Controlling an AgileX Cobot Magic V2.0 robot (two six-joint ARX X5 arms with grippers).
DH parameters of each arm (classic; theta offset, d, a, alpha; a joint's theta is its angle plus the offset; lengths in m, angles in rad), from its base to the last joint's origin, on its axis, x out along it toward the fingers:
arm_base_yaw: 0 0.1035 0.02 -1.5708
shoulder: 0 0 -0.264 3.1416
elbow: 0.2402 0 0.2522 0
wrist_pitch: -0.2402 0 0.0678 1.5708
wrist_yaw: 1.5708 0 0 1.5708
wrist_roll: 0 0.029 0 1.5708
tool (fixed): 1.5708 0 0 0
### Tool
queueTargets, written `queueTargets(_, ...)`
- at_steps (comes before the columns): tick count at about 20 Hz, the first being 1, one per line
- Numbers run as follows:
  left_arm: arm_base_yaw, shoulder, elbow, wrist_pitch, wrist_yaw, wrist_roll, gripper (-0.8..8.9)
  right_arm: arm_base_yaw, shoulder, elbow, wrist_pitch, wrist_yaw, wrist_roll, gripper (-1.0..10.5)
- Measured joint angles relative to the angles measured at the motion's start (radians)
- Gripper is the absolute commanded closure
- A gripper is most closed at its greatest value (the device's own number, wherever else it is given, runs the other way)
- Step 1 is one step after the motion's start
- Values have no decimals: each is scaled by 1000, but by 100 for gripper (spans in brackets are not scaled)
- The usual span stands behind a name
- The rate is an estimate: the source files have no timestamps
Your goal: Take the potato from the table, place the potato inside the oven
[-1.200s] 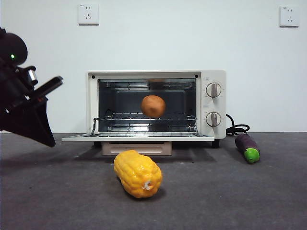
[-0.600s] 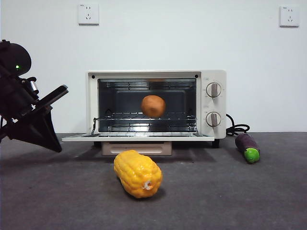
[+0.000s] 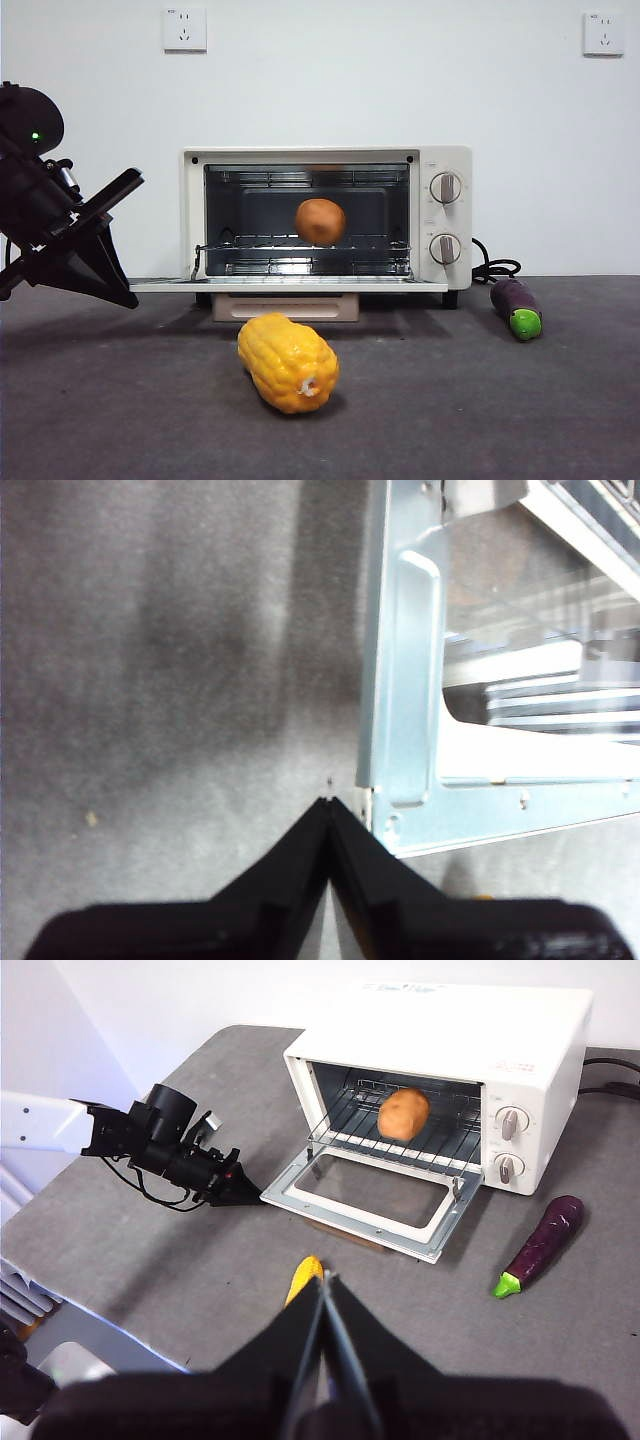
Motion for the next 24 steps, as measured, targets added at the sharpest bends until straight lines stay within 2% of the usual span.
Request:
queueTargets(12,13,2,0,5,87,-13,821,0,0,0,0,0,6,949)
queueTargets(20,18,2,0,71,213,-66,821,0,0,0,0,0,25,949)
queueTargets(24,12,2,10,69,235,-83,821,0,0,0,0,0,27,949)
